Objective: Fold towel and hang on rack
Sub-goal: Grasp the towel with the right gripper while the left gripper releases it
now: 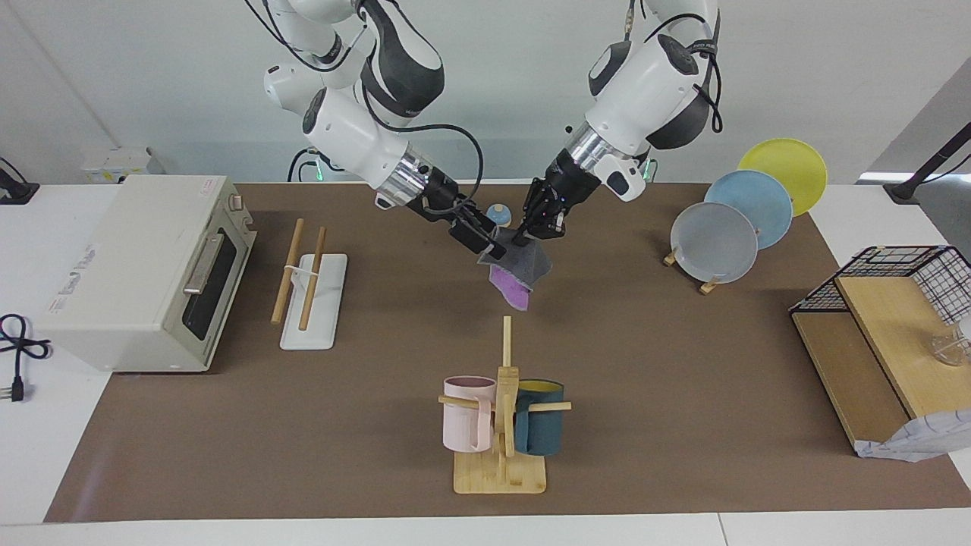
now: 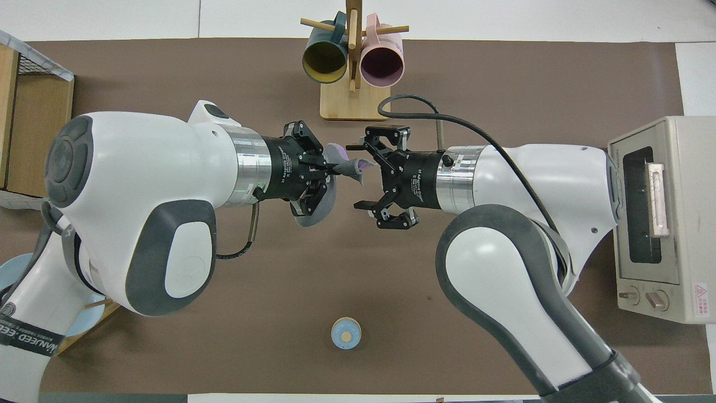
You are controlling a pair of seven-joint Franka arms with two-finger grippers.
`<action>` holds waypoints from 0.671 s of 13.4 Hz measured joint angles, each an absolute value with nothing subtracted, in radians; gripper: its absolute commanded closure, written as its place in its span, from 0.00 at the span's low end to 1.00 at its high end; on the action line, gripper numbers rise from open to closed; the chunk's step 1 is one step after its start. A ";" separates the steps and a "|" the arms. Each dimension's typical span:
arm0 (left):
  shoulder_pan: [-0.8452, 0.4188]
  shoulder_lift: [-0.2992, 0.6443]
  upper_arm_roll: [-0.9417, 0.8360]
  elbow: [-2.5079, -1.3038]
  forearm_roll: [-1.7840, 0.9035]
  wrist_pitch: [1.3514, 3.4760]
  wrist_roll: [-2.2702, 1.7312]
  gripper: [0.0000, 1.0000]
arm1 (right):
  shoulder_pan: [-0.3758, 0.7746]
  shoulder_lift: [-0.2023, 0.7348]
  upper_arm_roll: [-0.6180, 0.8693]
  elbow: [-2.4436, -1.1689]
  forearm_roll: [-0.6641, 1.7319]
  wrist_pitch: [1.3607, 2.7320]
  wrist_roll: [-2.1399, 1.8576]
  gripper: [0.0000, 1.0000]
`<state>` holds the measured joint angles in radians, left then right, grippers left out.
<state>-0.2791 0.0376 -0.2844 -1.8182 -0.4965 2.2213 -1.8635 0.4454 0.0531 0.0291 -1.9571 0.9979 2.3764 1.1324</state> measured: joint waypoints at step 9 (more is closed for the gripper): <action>-0.284 0.038 -0.286 -1.820 -0.497 2.223 -1.877 1.00 | 0.384 0.053 0.015 -1.937 0.997 2.213 1.129 1.00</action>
